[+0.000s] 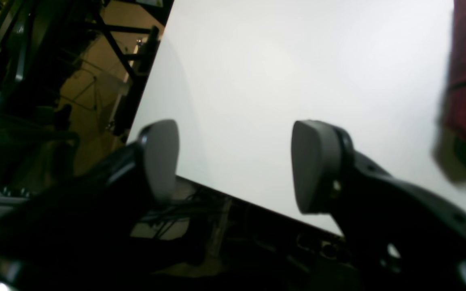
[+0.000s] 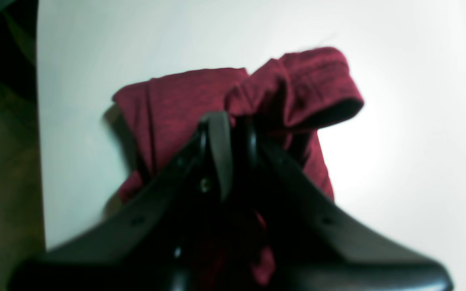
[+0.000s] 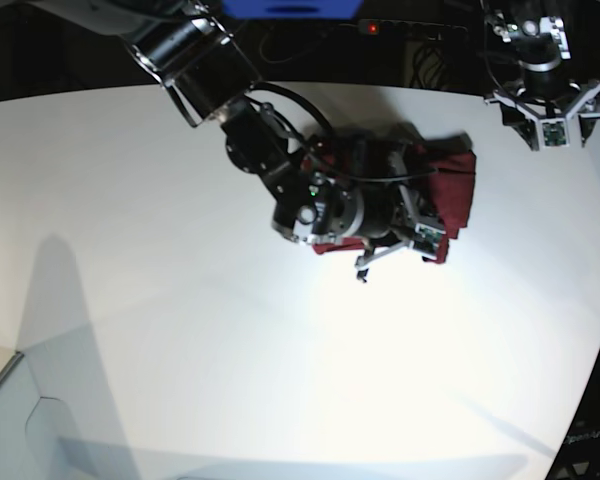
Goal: Layout the t-shirt on the table in an organized manner, then fold the t-shirt properly
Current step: 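Fold the strip's other end with the right gripper onto the bundle, then press the bundle with the right gripper while the left gripper grasps its edge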
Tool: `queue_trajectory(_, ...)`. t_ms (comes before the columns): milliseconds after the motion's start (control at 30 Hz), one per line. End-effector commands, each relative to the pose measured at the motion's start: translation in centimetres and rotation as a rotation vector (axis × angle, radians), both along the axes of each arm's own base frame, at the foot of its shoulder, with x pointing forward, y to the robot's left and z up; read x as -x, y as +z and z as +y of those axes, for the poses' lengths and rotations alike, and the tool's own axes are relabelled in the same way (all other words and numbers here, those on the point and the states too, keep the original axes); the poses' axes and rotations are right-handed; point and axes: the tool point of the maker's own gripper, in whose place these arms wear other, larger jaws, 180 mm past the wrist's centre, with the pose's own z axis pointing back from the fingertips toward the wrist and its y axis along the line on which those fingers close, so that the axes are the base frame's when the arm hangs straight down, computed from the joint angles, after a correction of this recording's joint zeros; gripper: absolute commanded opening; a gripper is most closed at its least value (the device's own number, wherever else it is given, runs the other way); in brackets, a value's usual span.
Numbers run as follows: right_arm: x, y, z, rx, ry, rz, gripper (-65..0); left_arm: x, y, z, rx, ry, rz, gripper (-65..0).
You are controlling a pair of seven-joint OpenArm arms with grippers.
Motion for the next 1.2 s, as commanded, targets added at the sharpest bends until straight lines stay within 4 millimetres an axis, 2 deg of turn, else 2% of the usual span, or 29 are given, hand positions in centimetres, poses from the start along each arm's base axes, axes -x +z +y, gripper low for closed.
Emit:
queue_trajectory(0,-0.5,2.6,1.2,-0.084,0.016,-0.037,-64.0,-0.7,1.2,0.2,-0.025,-0.006,-0.043,-22.8)
queue_trajectory(133,-0.9,3.8,1.6,-0.126,0.02,-0.062,-64.2,-0.8,1.2,0.2,-0.025,-0.006,-0.046,-22.8)
queue_trajectory(267,-1.1,6.0,1.8,-0.179,0.022,-0.11,-64.3,-0.9,0.8,0.0,-0.011,0.003,-0.045,-22.8)
queue_trajectory(367,-1.0,7.0,1.9,-0.195,0.027,-0.134,-64.3,-2.1,-0.2,-0.3,0.026,0.031,-0.059,-22.8)
queue_trajectory(467,-1.0,7.1,1.9,-0.197,0.028,-0.135,-64.3,-3.2,-0.9,-0.8,0.06,0.05,-0.077,-23.6)
queue_trajectory(533,-0.9,7.0,1.9,-0.196,0.029,-0.132,-64.3,-4.3,-1.1,-0.9,0.078,0.06,-0.095,-29.0)
queue_trajectory(633,-0.9,7.0,1.9,-0.194,0.029,-0.134,-64.3,-6.0,-1.9,-0.9,0.103,0.069,-0.106,-42.5)
queue_trajectory(800,-0.4,7.3,1.9,-0.207,0.028,-0.134,-64.3,-7.7,-4.0,-1.6,0.139,0.065,-0.078,-64.0)
queue_trajectory(1000,-0.5,7.6,2.0,-0.21,0.031,-0.144,-64.3,-8.1,-6.9,-3.4,0.186,0.044,0.016,-64.9)
queue_trajectory(1167,1.4,7.5,3.8,-0.187,0.121,-0.163,-64.2,-8.5,-6.8,-3.7,0.19,0.036,0.011,-65.0)
